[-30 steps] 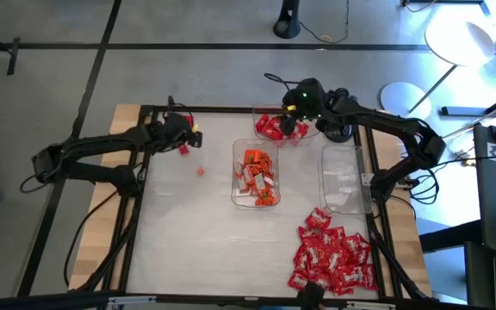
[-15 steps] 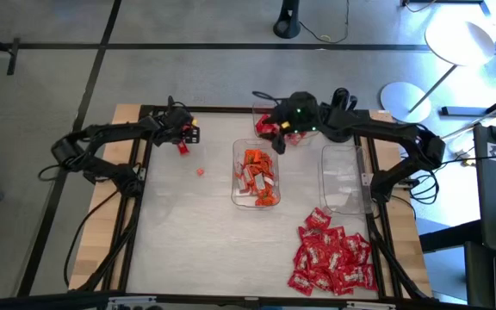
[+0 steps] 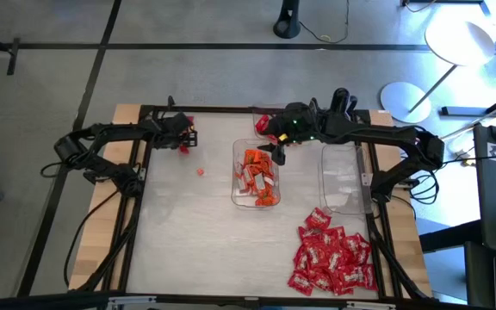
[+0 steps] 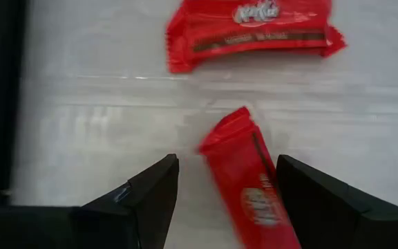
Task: Sort candy
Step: Put the red chocolate into the top transparent bin
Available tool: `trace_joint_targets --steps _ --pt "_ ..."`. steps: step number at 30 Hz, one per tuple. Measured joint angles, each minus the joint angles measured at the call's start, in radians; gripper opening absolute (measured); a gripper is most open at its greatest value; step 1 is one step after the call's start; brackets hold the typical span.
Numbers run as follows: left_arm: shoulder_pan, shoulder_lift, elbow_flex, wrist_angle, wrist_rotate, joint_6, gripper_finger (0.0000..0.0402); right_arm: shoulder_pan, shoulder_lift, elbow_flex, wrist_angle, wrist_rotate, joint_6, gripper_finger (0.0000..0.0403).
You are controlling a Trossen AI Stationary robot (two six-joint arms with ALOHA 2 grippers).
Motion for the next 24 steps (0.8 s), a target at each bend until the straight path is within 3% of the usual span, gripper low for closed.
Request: trace_joint_targets --steps 5,14,24 --pt "-0.004 -0.002 -0.061 0.116 0.047 -0.029 0.0235 0.0 0.0 0.0 0.007 -0.001 -0.003 0.025" --pt "-0.042 -0.001 -0.079 0.115 0.039 -0.01 0.0231 0.006 0.0 0.0 -0.01 -0.007 -0.001 0.025" --pt "-0.069 0.002 -0.081 0.107 0.022 0.028 0.0154 0.006 0.0 0.0 -0.015 -0.007 -0.001 0.025"
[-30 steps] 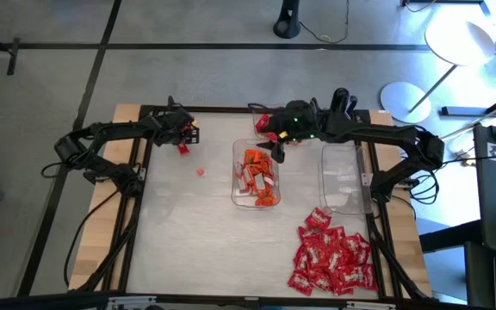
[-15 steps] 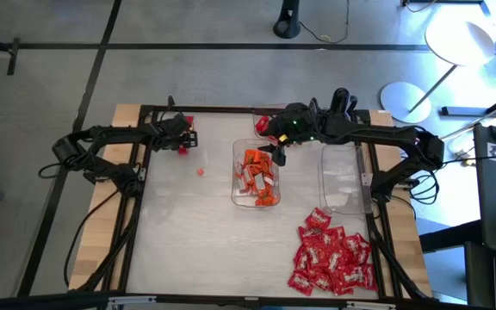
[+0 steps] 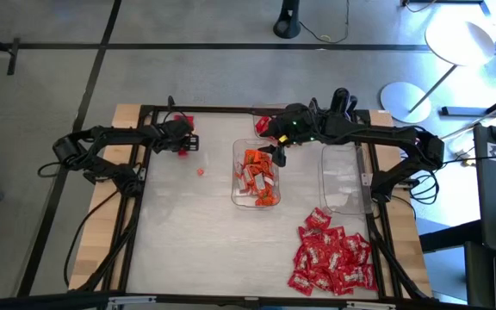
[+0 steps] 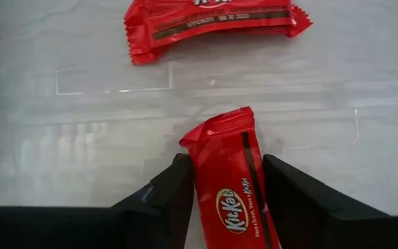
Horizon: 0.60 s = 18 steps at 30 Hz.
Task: Sort candy
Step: Put the red chocolate into the top transparent bin
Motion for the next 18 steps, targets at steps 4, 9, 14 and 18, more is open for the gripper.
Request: trace_joint_targets --steps 4,9,14,18 --pt "-0.012 -0.004 -0.001 0.002 -0.002 0.016 0.0134 0.0 0.0 0.0 0.001 0.0 0.0 0.025" --pt "-0.045 -0.059 -0.005 -0.016 0.031 0.027 0.0136 0.0 0.0 0.0 0.001 0.0 0.0 0.025" --pt "-0.106 -0.164 -0.006 -0.01 0.062 0.011 0.0137 0.0 0.0 0.0 0.002 0.001 0.001 0.025" --pt "-0.173 -0.263 -0.006 0.017 0.054 -0.012 0.0135 0.0 0.0 0.0 0.003 0.001 0.012 0.025"
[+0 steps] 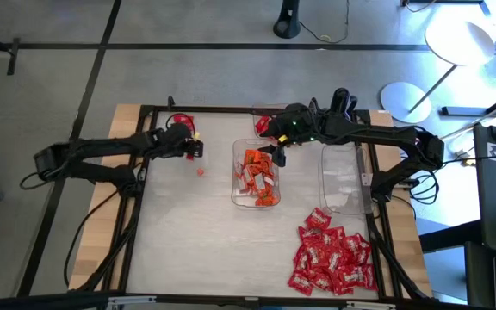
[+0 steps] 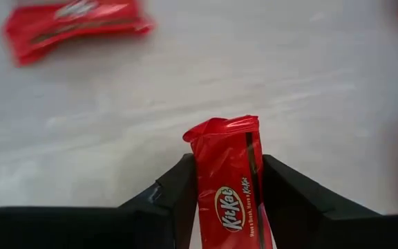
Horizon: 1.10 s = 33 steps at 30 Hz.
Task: Sort candy
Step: Put the red chocolate into the top transparent bin
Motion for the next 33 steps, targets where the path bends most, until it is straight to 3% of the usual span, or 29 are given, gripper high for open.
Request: trace_joint_targets --steps 7,15,21,27,33 --pt "-0.164 -0.149 0.002 0.25 -0.016 0.064 0.0141 0.001 0.006 -0.001 0.057 -0.025 0.076 0.025" --pt "-0.327 -0.174 0.004 0.61 -0.023 0.256 0.0136 0.055 0.105 -0.001 0.334 -0.081 0.148 0.025" --pt "-0.406 -0.174 0.004 0.645 -0.19 0.315 0.0135 0.108 0.17 0.0 0.504 -0.063 0.224 0.025" --pt "-0.463 -0.167 0.004 0.709 -0.369 0.327 0.0135 0.16 0.232 -0.001 0.595 0.1 0.282 0.025" --pt "-0.492 -0.167 0.004 0.729 -0.407 0.367 0.0135 0.168 0.285 -0.001 0.677 0.134 0.362 0.025"
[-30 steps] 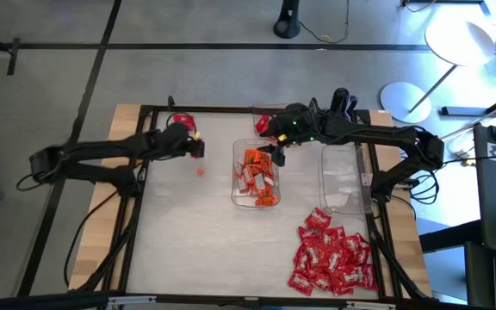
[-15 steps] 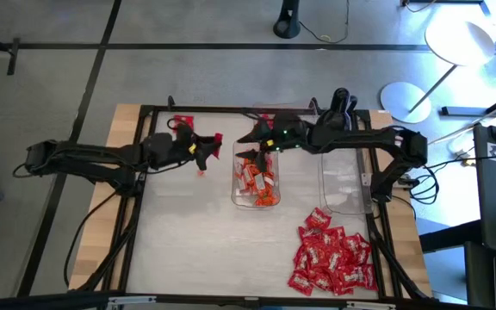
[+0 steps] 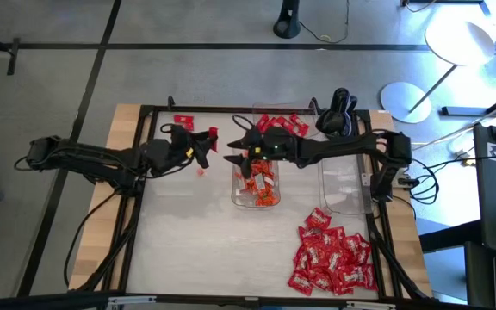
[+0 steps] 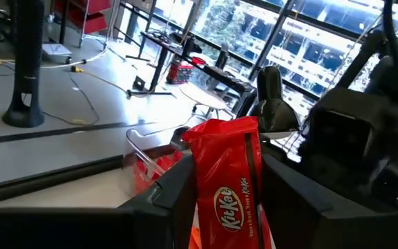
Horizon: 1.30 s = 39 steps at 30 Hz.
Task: Sort candy
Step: Put the red chocolate into the top transparent bin
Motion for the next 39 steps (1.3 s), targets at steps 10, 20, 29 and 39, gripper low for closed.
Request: trace_joint_targets --steps 10,20,29,39 --pt "-0.018 0.016 0.001 0.01 0.001 -0.003 0.0134 0.001 0.115 0.036 0.232 -0.015 0.109 0.025" --pt "-0.032 0.016 0.001 0.009 0.002 -0.004 0.0134 0.02 0.161 0.147 0.185 -0.005 0.066 0.0244" --pt "-0.044 0.017 0.001 0.001 -0.004 0.0 0.0134 0.02 0.161 0.168 0.134 0.025 -0.003 0.0121" --pt "-0.005 -0.025 0.0 -0.001 0.079 0.03 0.0159 0.015 0.159 0.169 0.112 0.025 -0.111 0.0017"
